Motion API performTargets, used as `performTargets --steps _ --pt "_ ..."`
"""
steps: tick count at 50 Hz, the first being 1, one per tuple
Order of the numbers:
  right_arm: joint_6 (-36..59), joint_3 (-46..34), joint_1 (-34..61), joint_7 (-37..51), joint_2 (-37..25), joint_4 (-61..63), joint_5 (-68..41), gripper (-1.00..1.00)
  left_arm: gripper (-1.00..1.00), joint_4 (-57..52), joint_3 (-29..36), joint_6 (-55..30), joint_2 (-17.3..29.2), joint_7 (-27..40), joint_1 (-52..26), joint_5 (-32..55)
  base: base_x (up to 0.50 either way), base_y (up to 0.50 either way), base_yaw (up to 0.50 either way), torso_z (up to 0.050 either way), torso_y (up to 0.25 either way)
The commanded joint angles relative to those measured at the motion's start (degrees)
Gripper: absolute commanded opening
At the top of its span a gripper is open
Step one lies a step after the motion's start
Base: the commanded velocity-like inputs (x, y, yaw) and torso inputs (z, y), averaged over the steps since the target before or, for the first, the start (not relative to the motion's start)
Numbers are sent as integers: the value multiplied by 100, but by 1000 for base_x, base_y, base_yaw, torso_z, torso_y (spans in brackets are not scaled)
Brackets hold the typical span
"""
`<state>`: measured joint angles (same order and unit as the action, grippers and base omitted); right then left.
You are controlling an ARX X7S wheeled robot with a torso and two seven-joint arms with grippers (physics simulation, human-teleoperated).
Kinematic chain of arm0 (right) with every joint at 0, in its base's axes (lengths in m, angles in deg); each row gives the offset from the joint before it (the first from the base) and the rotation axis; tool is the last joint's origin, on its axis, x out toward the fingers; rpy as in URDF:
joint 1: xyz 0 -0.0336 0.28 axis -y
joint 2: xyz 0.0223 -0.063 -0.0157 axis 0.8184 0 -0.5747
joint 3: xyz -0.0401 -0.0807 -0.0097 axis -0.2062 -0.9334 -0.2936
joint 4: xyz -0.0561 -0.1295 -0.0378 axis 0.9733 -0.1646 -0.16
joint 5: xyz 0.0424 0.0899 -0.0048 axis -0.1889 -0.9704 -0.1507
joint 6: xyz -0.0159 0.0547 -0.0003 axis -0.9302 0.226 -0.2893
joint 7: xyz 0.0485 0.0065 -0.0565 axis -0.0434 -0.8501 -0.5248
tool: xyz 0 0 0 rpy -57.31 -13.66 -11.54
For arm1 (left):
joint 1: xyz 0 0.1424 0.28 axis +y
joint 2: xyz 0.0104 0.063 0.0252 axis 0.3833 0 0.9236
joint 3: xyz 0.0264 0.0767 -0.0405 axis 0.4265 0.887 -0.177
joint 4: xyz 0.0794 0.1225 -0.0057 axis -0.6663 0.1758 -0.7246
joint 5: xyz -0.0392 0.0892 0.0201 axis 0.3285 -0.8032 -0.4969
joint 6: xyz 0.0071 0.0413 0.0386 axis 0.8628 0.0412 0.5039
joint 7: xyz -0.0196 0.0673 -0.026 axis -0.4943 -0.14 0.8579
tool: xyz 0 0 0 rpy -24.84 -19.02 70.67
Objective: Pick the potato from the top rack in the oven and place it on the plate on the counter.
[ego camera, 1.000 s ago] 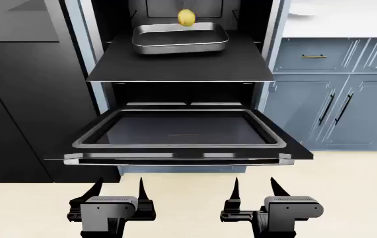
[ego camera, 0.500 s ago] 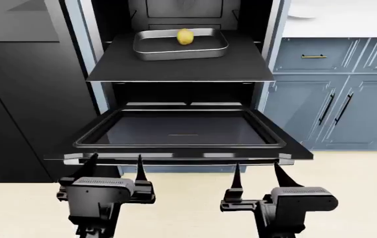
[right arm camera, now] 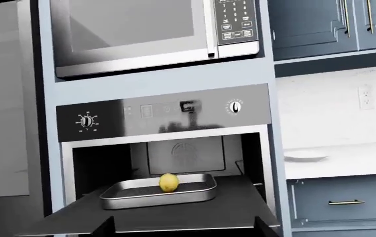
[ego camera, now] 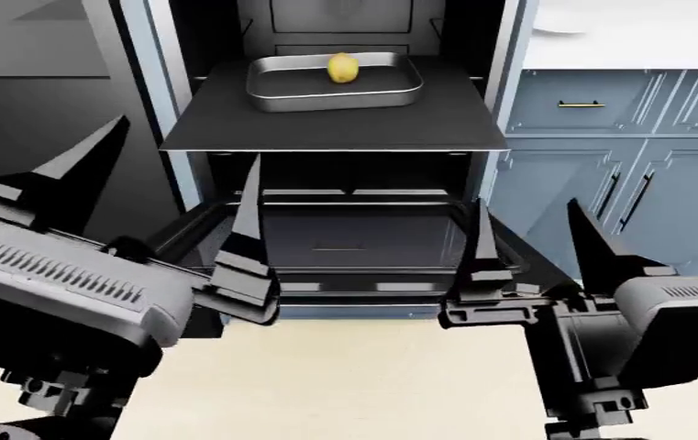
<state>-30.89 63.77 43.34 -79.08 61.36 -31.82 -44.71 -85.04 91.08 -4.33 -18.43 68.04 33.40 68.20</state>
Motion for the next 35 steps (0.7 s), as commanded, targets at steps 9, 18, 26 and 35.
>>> performTargets --steps 9,18,26,35 --pt "1049 808 510 280 -253 867 -1092 100 100 -363 2799 1777 2427 1752 -2450 1890 0 0 0 0 0" --pt "1146 1031 555 518 -422 1006 -1575 100 100 -212 2740 1970 2508 1912 -2443 1920 0 0 0 0 0" --pt "887 858 419 587 -506 873 -1531 100 100 -180 2716 2139 2583 1954 -2351 1789 0 0 0 27 0" --pt "763 814 361 637 -579 845 -1565 100 100 -243 2742 2070 2570 1912 -2392 1696 0 0 0 50 0"
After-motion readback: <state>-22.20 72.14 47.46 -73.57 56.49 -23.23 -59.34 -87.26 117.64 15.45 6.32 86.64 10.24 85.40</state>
